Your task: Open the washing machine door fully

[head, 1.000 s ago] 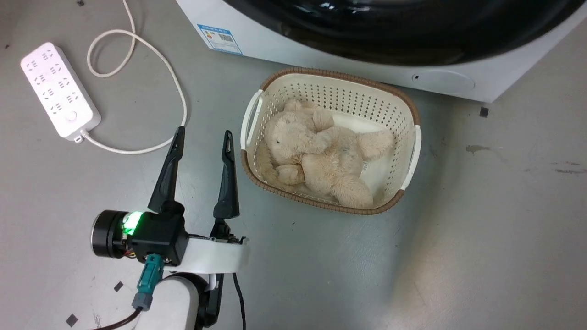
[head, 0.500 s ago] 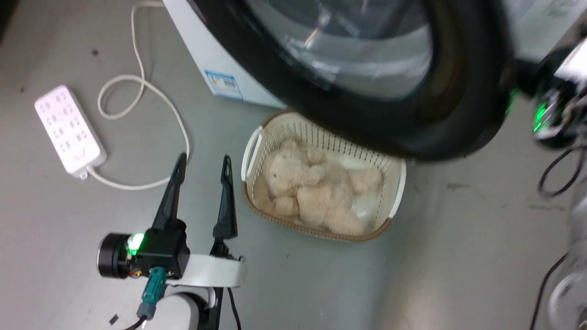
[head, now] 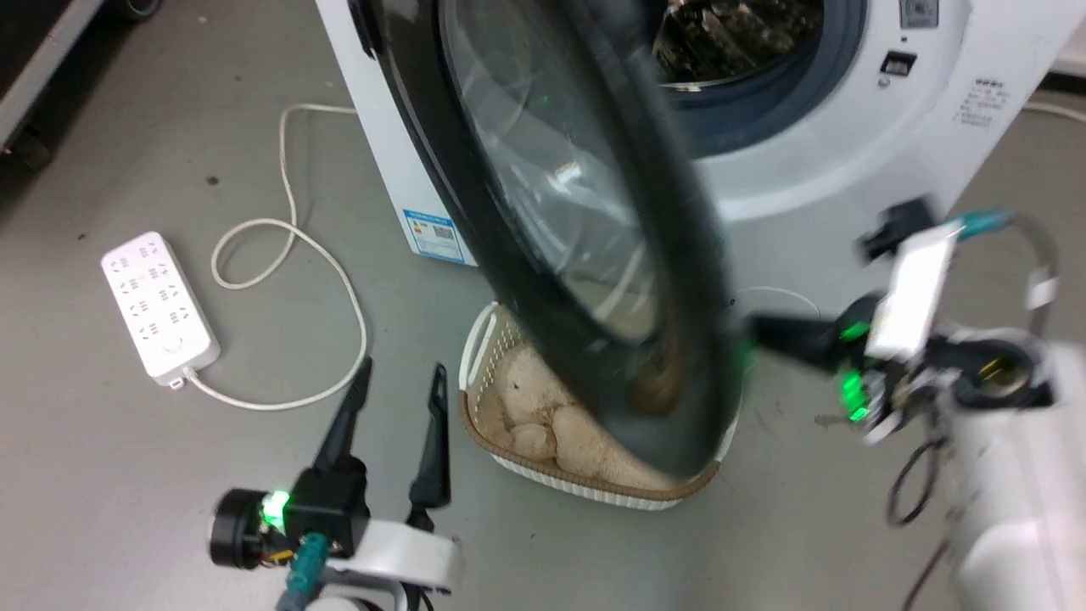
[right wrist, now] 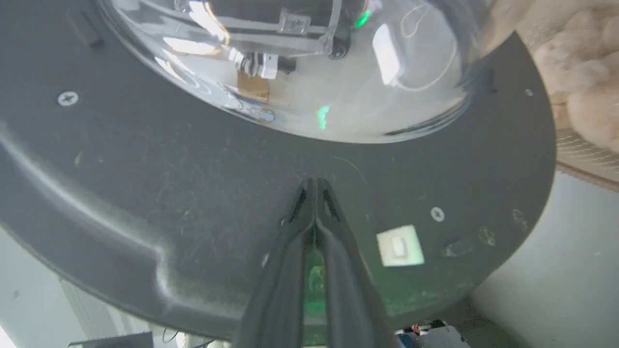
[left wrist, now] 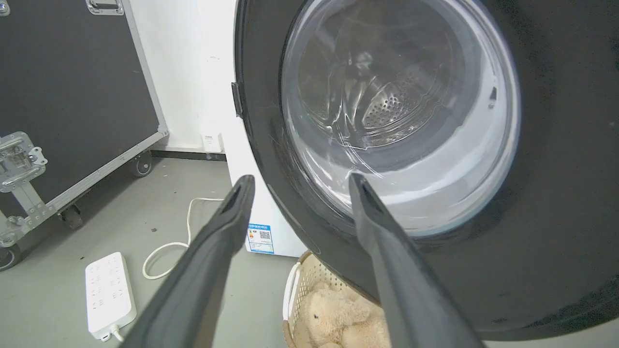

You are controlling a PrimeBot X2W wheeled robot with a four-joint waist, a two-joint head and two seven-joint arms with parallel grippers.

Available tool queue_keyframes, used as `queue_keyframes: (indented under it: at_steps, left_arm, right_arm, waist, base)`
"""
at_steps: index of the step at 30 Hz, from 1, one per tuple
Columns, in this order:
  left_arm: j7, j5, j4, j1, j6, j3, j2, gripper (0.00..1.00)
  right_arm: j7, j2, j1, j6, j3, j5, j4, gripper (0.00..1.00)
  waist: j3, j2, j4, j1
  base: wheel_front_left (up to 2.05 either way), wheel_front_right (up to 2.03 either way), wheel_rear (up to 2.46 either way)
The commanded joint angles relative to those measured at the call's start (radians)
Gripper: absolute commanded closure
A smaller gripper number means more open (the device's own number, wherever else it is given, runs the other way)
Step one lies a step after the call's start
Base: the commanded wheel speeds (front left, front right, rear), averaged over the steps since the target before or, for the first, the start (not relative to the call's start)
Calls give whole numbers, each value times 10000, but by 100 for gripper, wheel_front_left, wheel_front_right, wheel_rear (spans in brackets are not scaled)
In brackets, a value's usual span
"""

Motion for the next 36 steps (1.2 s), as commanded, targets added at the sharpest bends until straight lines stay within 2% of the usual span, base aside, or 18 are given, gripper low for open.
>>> queue_keyframes:
  at_steps: [1, 5, 6, 7, 13, 14, 15, 16, 19, 24, 26, 32, 36]
  left_arm:
    - [-53, -65, 55, 195, -39, -70, 10, 0]
    - [-53, -129, 90, 384, -88, -236, 7, 0]
    - [-53, -129, 90, 384, -88, -236, 7, 0]
    - [-53, -186, 185, 460, -223, -394, 6, 0]
    - [-53, -252, 350, 544, -317, -485, 5, 0]
    - [-53, -279, 349, 556, -319, -465, 5, 0]
    - [-53, -299, 346, 568, -323, -440, 4, 0]
    - [-53, -312, 348, 572, -329, -407, 4, 0]
    - [-53, -345, 349, 577, -368, -270, 18, 0]
    - [-53, -533, 613, 527, -486, 28, 72, 0]
    - [-53, -638, 685, 460, -501, 198, 73, 0]
    - [-53, -931, 918, 441, -718, 710, 328, 0]
    - [-53, -970, 903, 657, -781, 877, 545, 0]
  right_arm:
    - [-206, 94, 460, 10, 614, 455, -216, 100]
    - [-884, 95, 1314, 10, 2300, 1416, -937, 100]
    - [-884, 95, 1314, 10, 2300, 1416, -937, 100]
    - [-1215, 95, 1602, 10, 2870, 1652, -1225, 100]
    - [-1896, 96, 2030, 10, 3638, 1818, -1588, 100]
    - [-2113, 96, 2080, 10, 3625, 1760, -1638, 89]
    - [-2353, 96, 2119, 10, 3573, 1666, -1698, 17]
    - [-2577, 96, 2165, 10, 3492, 1574, -1748, 0]
    - [-3367, 93, 2309, 10, 3044, 1310, -1981, 0]
    - [-5448, -419, 2854, 10, 2346, -544, -3378, 0]
    - [-6745, -766, 3125, 10, 2160, -1741, -4097, 0]
    - [-10385, -2029, 4321, 10, 2814, -5710, -5571, 0]
    - [-12250, -2056, 5235, 10, 2637, -8054, -5717, 0]
  waist:
    - [-157, -1, 105, 3]
    - [-264, -1, 272, 3]
    - [-264, -1, 272, 3]
    - [-293, -1, 360, 3]
    - [-392, -1, 477, 3]
    - [-421, -1, 476, 3]
    - [-451, -1, 458, 3]
    - [-482, -1, 418, 3]
    - [-578, -1, 219, 3]
    - [-779, -1, -212, 3]
    - [-850, -1, -389, 3]
    - [-1224, -1, -1006, 3]
    - [-1444, -1, -1360, 3]
  base:
    - [0, 0, 0]
    - [0, 0, 0]
    - [0, 0, 0]
    - [0, 0, 0]
    - [0, 0, 0]
    - [0, 0, 0]
    - [0, 0, 0]
    - [0, 0, 0]
    - [0, 0, 0]
    - [0, 0, 0]
    - [0, 0, 0]
    - [0, 0, 0]
    - [0, 0, 0]
